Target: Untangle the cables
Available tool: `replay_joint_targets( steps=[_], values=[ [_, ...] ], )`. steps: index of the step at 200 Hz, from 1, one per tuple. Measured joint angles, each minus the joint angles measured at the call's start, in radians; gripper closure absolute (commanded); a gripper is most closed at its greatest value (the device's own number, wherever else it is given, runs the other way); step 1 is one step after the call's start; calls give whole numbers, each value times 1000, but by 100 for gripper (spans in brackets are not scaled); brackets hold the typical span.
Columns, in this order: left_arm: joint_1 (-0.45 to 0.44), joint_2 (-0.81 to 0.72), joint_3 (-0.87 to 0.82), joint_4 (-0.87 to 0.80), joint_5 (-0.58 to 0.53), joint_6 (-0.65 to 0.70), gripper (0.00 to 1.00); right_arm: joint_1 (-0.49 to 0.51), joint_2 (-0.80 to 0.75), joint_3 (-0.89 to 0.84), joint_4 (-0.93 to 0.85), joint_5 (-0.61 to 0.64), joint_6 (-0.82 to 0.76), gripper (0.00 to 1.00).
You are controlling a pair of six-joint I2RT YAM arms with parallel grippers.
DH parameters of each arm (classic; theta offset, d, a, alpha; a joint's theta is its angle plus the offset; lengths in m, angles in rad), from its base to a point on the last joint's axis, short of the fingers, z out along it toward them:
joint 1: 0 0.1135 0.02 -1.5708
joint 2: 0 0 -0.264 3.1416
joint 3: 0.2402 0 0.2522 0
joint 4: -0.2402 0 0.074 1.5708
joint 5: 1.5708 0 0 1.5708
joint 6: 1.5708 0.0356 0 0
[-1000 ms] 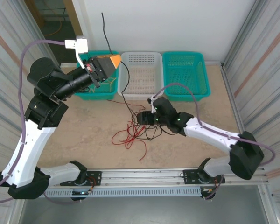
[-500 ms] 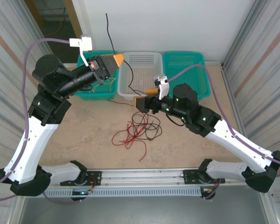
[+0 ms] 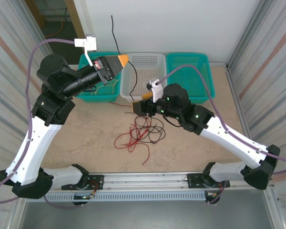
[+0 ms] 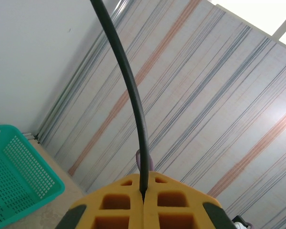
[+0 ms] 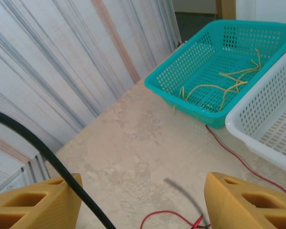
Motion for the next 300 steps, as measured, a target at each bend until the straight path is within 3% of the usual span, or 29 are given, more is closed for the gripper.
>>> replay_joint_targets(
  steps=[28, 67, 94, 127, 138, 151, 188, 217, 257, 300],
  values=[
    [0, 5, 0, 0, -1, -8, 100, 0, 2, 7, 0, -2, -13, 72],
    [1, 6, 0, 0, -1, -11, 100, 0, -1, 5, 1, -2, -17, 98],
    [16, 7, 0, -1, -8, -16, 100, 1, -18, -8, 2, -4, -19, 100],
    [36, 0, -46, 0, -52, -6, 39, 1, -40, -14, -6, 7, -19, 100],
    [37, -1, -72, -22, -83, 13, 28, -4, -46, -11, -21, 18, -19, 100],
    [37, 2, -107, -69, -135, 49, 22, -23, -47, 8, -57, 39, -18, 100],
    [38, 12, -293, -200, -292, 140, 21, -223, 17, 201, -207, 72, 7, 100],
    [37, 21, -475, -275, -351, 178, 23, -402, 151, 396, -312, 83, 15, 100],
    [21, -25, -643, -306, -373, 214, 37, -600, 425, 639, -451, 53, 14, 100],
    [2, -59, -700, -274, -347, 229, 44, -694, 663, 781, -527, 40, -24, 100]
  ],
)
